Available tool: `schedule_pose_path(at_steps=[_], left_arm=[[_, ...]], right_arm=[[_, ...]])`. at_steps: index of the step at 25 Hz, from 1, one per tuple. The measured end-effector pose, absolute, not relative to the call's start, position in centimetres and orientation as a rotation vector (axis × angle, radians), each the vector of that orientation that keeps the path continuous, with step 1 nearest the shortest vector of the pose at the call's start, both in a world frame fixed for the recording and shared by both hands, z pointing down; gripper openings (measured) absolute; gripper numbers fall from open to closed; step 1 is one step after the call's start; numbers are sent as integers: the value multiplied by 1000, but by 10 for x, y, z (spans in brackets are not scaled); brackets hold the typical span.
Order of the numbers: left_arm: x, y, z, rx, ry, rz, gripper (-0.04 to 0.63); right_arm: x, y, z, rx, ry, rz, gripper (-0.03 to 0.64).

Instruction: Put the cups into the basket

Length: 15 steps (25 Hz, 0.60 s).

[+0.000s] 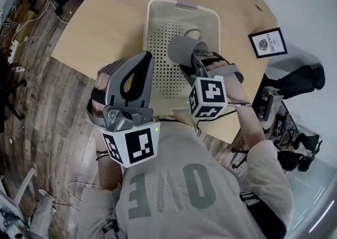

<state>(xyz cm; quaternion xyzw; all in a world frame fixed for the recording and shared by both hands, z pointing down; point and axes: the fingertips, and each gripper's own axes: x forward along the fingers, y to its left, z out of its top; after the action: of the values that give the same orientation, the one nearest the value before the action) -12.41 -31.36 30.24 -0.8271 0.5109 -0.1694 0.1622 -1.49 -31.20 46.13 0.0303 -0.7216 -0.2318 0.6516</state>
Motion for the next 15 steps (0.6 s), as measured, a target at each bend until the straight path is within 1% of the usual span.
schedule_pose_path(at_steps=[6,15], left_arm=[[-140,-317,310,-2350,1517,-510,11],[-158,-320,327,-2339,1572,-565,11]], right_arm=[[7,-306,508,-136,-1496,-499,41],[15,-303,546,-302,-1321,-487,41]])
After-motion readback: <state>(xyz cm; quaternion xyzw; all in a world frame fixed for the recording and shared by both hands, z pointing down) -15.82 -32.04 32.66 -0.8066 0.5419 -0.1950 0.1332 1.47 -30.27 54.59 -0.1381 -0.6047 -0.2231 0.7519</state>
